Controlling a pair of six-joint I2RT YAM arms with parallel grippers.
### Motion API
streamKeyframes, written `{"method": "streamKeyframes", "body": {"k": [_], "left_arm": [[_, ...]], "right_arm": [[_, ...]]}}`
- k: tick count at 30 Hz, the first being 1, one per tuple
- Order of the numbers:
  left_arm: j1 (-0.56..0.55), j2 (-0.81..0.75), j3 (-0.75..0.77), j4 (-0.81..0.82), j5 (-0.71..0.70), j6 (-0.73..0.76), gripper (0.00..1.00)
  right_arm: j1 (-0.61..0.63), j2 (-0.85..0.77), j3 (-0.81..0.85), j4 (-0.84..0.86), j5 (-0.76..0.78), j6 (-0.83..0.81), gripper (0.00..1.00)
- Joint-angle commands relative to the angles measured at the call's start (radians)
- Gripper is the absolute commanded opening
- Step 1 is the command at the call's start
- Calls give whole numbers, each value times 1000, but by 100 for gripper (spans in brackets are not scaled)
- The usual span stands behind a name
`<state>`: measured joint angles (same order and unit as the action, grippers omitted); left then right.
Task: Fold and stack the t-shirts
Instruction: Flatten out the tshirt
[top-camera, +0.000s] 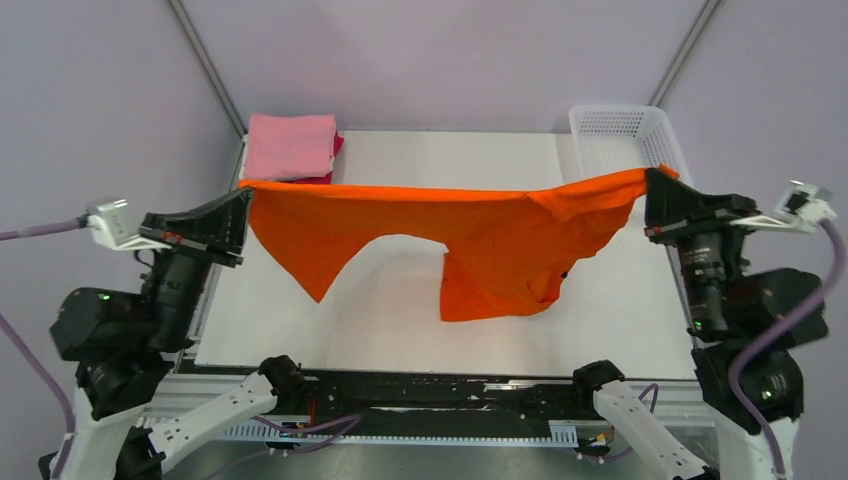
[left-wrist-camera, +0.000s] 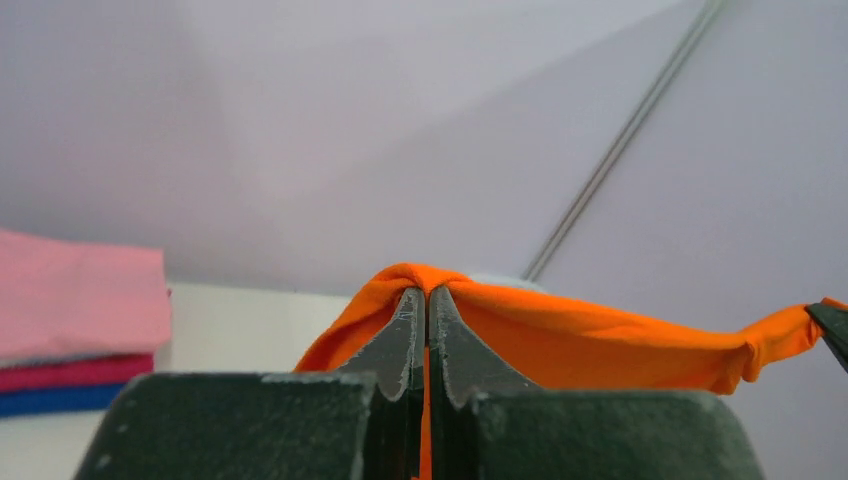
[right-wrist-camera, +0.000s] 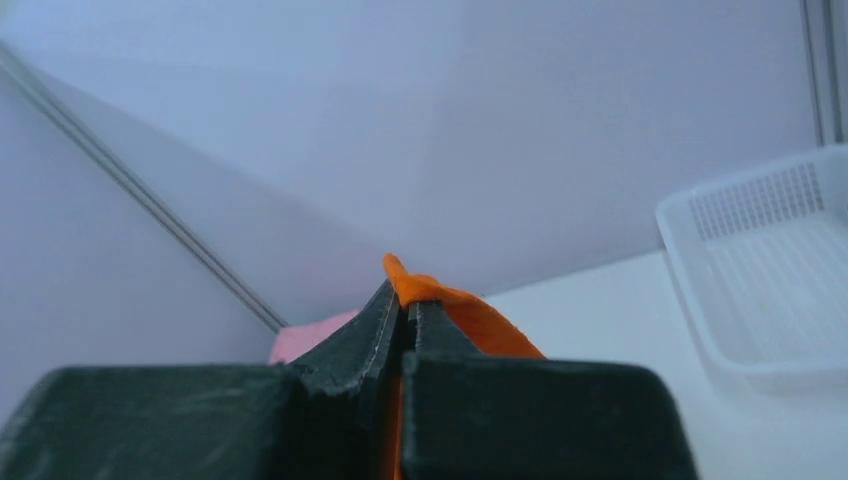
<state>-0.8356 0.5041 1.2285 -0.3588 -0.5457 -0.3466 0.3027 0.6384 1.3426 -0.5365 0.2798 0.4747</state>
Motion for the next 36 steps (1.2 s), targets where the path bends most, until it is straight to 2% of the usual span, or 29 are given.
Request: {"method": "streamKeyframes", "body": {"k": [1,7,10,13,15,18,19,22,24,25,26,27,28,29,30,32,33,36], "left_arm": [[3,59,194,-11,174,141,0],[3,157,473,-161,338,172,0],[3,191,520,-191,378,181,0],[4,213,521,-193,350,194,0],[3,232,499,-187,279,209,0],[3,256,428,-138,74,246,0],[3,260,372,-103,26,268,0],[4,291,237,12,-285,316,0],[11,329,133,94,-424,333,0],[44,348,79,92,-434,307,0],[114,386,56,73,-401,220,0],[167,431,19,22,-284,170,0],[277,460,-5,8,-216,74,0],[325,523,-61,26,-95,45,0],[398,558,-96,59,-51,17,0],[471,690,-192,186,52,3,0],[492,806,-195,256,130,1,1],[595,1055,-89,276,255,-43,0]], "right_arm": [[-2,-23,177,28,-96,-75,0],[-2,-24,370,7,-162,-121,0],[-2,2,437,-13,-179,-144,0],[-3,40,461,-18,-139,-166,0],[-2,69,454,-12,-91,-186,0],[-2,130,409,16,-23,-220,0],[-1,153,387,25,5,-229,0],[-2,211,282,82,126,-249,0],[-2,252,189,132,214,-252,0],[-3,272,126,158,256,-249,0],[-2,295,77,182,291,-238,0],[-4,318,27,216,322,-225,0],[-10,343,-17,237,338,-208,0],[-21,376,-60,254,339,-185,0],[-34,410,-102,276,322,-165,0],[-72,502,-164,321,277,-118,0],[-92,555,-183,344,247,-98,0],[-126,735,-191,405,183,-59,0]]}}
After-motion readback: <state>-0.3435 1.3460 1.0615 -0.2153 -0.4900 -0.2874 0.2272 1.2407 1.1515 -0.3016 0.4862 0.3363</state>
